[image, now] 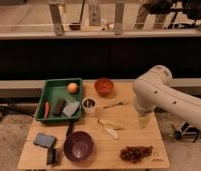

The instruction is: Place sponge in tray

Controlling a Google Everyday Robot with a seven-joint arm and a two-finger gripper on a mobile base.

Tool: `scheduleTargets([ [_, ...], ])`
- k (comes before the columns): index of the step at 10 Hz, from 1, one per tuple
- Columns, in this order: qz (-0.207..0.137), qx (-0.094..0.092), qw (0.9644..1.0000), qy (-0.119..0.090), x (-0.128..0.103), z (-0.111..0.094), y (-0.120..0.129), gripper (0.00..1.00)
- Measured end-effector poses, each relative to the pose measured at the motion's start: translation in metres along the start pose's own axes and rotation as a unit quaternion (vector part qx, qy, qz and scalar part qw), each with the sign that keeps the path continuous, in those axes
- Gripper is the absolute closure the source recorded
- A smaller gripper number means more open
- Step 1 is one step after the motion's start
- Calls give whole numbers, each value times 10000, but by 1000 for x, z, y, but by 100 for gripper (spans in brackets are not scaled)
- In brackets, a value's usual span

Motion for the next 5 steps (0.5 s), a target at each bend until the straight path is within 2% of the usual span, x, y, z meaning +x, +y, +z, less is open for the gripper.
scheduleTargets([
  [3, -244, 34, 9997, 51, -17, -4, 0, 20],
  [5, -458, 58, 9989, 75, -41, -6, -2, 20],
])
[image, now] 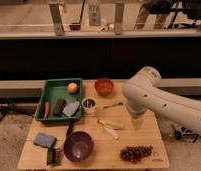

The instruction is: Place sponge in tray

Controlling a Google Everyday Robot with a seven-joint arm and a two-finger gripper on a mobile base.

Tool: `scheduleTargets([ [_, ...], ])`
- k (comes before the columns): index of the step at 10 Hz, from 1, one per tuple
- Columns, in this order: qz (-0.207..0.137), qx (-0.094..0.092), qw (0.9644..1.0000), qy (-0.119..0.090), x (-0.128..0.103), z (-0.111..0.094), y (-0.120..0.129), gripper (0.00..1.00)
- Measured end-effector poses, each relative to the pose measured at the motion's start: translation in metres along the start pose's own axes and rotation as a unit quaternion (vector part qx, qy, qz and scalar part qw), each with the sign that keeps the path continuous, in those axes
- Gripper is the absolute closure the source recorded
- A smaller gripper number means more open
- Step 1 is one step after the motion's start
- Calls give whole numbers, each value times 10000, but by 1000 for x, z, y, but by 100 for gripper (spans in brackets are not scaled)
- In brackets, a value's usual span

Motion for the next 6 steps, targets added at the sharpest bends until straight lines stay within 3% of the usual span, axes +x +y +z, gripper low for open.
scheduleTargets([
  [6, -543, 52, 9985, 88, -46, -5, -9, 20],
])
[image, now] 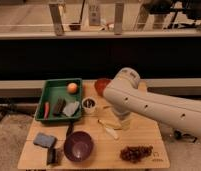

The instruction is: Place sponge in tray

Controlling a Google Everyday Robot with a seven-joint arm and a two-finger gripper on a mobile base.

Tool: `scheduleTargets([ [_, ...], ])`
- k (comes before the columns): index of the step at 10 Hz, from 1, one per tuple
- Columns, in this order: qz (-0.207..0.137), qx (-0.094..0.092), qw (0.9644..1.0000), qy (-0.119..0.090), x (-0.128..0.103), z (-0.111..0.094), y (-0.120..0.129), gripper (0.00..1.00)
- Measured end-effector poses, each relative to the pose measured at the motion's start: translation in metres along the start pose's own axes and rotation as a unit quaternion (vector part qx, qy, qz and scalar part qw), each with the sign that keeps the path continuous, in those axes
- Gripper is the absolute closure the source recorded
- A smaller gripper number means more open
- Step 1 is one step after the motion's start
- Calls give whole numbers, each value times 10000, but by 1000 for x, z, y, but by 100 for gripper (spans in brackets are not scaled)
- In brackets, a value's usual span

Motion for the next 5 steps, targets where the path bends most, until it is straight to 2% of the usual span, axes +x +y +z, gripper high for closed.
scheduleTargets([
  [2, -271, 48, 9996, 48, -25, -2, -10, 20],
  [5, -511, 105, 9986, 129, -45, -3, -18, 20],
])
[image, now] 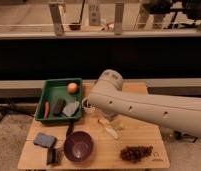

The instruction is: Place sponge in tray

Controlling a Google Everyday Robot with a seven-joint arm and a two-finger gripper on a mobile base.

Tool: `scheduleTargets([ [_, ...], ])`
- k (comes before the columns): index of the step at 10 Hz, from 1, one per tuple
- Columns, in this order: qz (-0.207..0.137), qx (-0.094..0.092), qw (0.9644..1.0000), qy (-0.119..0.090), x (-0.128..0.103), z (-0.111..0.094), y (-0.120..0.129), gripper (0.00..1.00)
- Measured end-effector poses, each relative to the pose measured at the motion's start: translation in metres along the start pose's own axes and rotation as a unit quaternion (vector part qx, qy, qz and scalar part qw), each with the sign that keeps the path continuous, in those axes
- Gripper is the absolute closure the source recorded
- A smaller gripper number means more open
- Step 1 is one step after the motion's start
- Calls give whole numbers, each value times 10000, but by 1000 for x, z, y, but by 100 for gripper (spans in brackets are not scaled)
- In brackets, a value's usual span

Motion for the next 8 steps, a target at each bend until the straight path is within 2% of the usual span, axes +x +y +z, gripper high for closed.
scheduleTargets([
  [5, -406, 93, 9990, 154, -32, -2, -21, 20],
  [8, -750, 217, 9966, 256, -53, -3, -33, 20],
])
